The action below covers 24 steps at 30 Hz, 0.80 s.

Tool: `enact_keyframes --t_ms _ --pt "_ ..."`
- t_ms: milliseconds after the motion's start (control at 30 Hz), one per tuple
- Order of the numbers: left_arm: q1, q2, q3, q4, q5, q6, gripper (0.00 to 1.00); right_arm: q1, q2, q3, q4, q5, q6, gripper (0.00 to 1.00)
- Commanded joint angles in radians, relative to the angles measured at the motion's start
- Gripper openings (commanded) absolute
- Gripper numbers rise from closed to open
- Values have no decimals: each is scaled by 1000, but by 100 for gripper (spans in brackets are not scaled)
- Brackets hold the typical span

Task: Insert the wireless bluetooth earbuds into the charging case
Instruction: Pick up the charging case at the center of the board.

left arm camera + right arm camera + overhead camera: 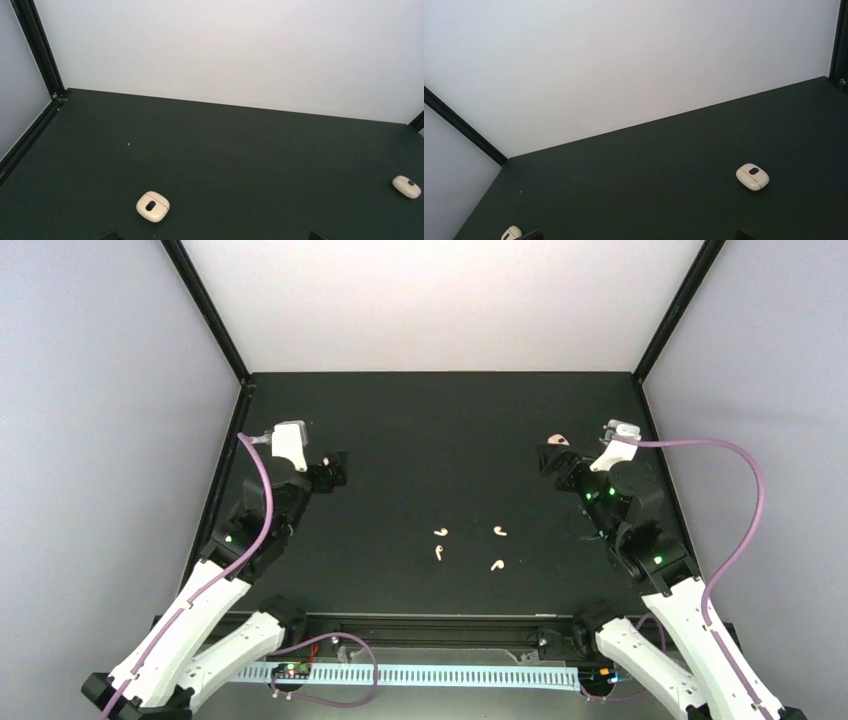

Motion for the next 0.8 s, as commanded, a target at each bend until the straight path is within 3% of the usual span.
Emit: enact_keyframes --t_ms 0,300,600,767 --pt "-6 0 -3 6 24 20 99 -8 -9 -6 -25 -1 -27 100" --pt "-8 169 105 41 149 81 99 -3 158 -10 -8 -93 16 100" --pt "-9 69 -84 172 160 101 99 72 277 -50 -44 -67 -24 96" --pt "-14 56 -107 192 168 77 99 72 364 -78 -74 -47 13 92"
